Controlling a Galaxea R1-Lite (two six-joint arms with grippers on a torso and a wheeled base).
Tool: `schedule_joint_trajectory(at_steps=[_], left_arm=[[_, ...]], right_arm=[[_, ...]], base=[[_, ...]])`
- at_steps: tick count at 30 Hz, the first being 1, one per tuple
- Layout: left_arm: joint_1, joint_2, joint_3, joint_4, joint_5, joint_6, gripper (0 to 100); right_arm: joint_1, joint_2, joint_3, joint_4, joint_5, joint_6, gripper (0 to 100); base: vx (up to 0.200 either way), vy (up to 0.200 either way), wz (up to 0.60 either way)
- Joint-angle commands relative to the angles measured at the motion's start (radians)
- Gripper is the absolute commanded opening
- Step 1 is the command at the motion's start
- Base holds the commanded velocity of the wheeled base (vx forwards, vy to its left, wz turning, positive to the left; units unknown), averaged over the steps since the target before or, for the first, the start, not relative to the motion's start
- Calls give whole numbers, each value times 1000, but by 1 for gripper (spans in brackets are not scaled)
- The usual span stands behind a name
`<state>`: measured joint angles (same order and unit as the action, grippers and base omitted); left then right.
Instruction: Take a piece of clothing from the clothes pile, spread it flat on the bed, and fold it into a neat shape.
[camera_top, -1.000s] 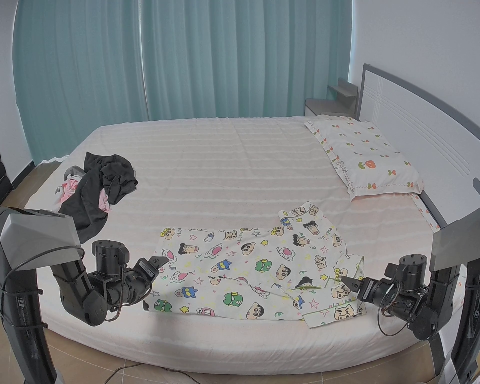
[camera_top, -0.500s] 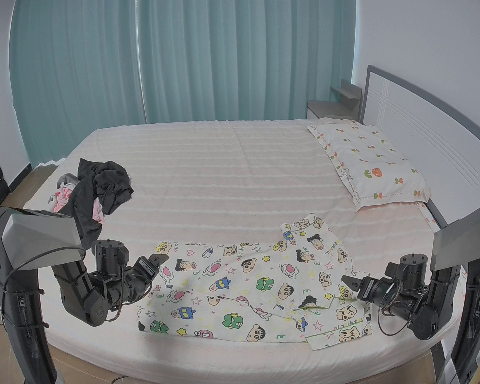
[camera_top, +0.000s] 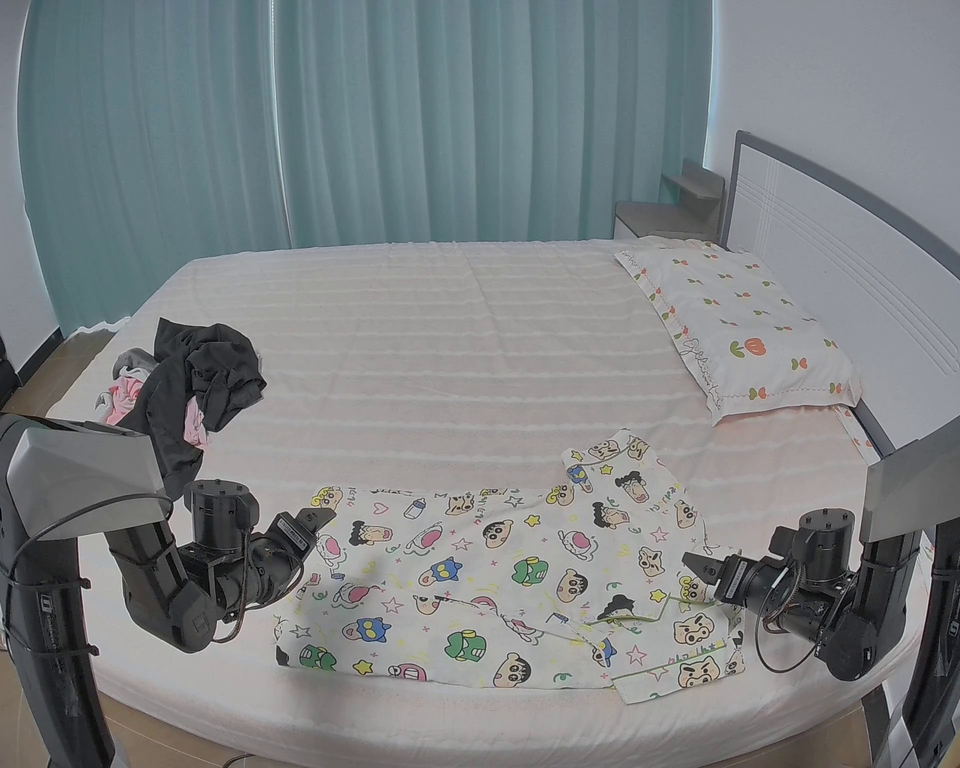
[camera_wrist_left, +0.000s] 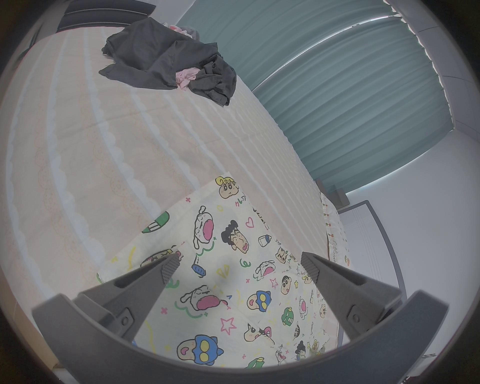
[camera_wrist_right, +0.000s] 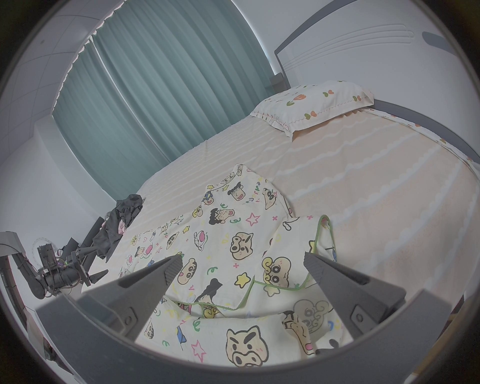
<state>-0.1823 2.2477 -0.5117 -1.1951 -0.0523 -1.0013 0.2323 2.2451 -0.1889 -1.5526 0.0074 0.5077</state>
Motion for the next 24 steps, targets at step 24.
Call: schedule_joint_trajectory(at_steps=[24], left_arm=[[-54, -106, 30, -61, 40, 62, 100]], right_arm=[[8, -16, -6, -18, 3, 29, 100]], base=[[50, 0, 0]])
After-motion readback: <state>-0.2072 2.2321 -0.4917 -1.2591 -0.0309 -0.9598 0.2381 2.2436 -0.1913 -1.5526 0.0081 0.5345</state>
